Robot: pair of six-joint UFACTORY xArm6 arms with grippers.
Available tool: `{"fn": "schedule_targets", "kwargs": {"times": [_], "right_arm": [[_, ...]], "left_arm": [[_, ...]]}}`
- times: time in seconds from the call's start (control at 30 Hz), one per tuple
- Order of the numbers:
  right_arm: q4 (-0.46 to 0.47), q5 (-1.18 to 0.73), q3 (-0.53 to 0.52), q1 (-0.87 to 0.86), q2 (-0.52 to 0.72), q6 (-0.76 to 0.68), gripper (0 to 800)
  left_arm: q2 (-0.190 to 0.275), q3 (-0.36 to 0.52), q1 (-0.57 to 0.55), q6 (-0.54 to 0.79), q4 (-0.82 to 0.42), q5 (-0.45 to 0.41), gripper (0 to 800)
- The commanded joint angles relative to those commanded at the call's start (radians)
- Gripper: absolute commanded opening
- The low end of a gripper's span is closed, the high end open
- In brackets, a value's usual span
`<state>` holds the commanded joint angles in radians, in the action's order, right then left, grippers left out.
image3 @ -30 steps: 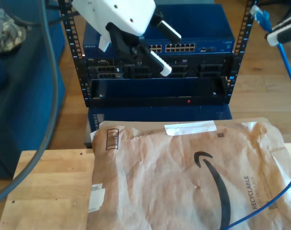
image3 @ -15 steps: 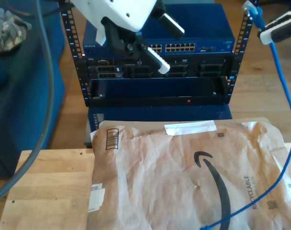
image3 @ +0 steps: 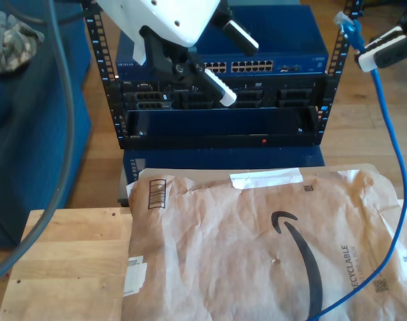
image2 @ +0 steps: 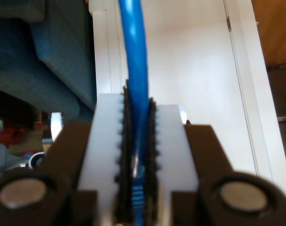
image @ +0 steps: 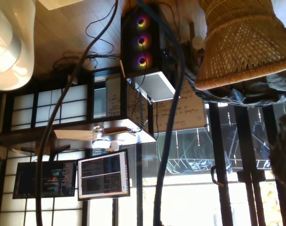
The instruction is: Grab the cable and plug it in
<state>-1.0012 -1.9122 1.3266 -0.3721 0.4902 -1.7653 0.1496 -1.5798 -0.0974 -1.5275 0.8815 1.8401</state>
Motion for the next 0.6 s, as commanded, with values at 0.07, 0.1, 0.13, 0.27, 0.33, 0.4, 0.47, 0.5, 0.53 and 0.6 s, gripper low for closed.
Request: {"fn": "schedule_targets", "kwargs": {"times": [0.07,0.1,0.13,0.27,0.33,0.4,0.47,0.5,0.53,0.6], "right_arm": [[0.002,0.0,-0.002,0.0,0.0,0.0,24],[0.002,0.0,-0.005,0.0,0.0,0.0,24],[0.002,0.0,-0.008,0.0,0.0,0.0,24],[0.005,0.0,-0.017,0.003,0.0,0.003,23],[0.005,0.0,-0.031,0.005,0.003,0.003,24],[0.006,0.0,-0.034,0.005,0.005,0.005,24],[0.002,0.002,-0.06,0.005,0.008,0.006,24],[0.0,0.002,-0.064,0.006,0.008,0.006,24],[0.002,0.002,-0.066,0.006,0.009,0.006,24],[0.002,0.002,-0.066,0.009,0.009,0.006,24]], "left_arm": [[0.0,0.0,0.0,0.0,0.0,0.0,787],[0.0,0.0,0.0,0.0,0.002,0.0,787],[0.0,0.0,0.0,0.0,0.002,0.0,787],[0.0,0.0,0.0,-0.002,0.002,0.0,786],[0.0,0.0,0.0,-0.002,0.002,0.0,786],[0.0,0.0,0.0,-0.002,0.002,0.0,786],[0.0,-0.002,0.0,-0.002,0.002,0.0,786],[0.0,-0.002,0.0,-0.002,0.002,0.0,786],[0.0,0.0,0.003,-0.002,0.002,0.0,786],[0.0,0.0,0.0,-0.003,0.002,0.0,786]]}}
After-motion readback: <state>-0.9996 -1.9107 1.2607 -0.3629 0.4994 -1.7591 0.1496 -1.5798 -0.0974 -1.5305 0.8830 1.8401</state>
